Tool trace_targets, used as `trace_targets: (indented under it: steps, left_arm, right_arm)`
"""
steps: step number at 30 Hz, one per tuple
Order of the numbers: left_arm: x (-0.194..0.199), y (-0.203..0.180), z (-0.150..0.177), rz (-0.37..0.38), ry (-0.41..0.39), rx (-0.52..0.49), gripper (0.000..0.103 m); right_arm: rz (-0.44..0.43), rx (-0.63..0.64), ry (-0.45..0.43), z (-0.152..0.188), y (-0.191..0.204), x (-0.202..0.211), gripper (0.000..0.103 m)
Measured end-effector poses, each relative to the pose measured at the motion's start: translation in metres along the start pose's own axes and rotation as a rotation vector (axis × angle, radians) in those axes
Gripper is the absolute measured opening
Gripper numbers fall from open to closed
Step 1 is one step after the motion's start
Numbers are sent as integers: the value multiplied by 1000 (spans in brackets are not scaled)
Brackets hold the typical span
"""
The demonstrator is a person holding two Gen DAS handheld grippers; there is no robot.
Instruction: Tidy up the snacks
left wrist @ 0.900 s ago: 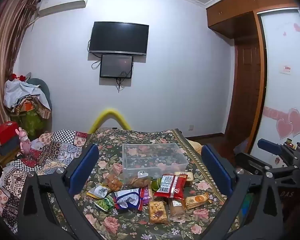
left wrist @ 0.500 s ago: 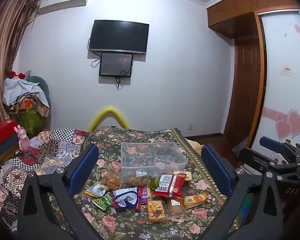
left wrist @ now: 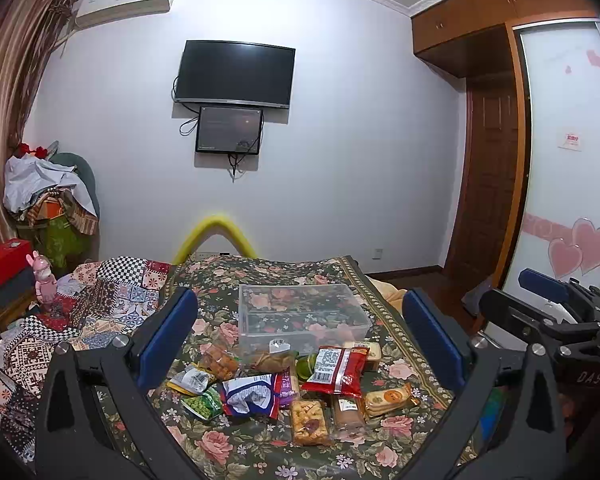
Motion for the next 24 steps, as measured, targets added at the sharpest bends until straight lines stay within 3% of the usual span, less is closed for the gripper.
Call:
trace_targets:
  steps: [24]
  left_arm:
    - [1, -2, -4, 2, 1, 4, 103]
  right_arm:
    - [-3, -11, -3, 0, -1, 1, 103]
Point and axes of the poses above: each gripper's, at about its wrist camera, not at the fingertips, and x roughly against the way its jaws point, y to its left, z to its underside, the point moved 7 cm from there along -x, roughly the way its jaws point, and after that the axes turned 10 degrees about -y, right-handed, at the moved point
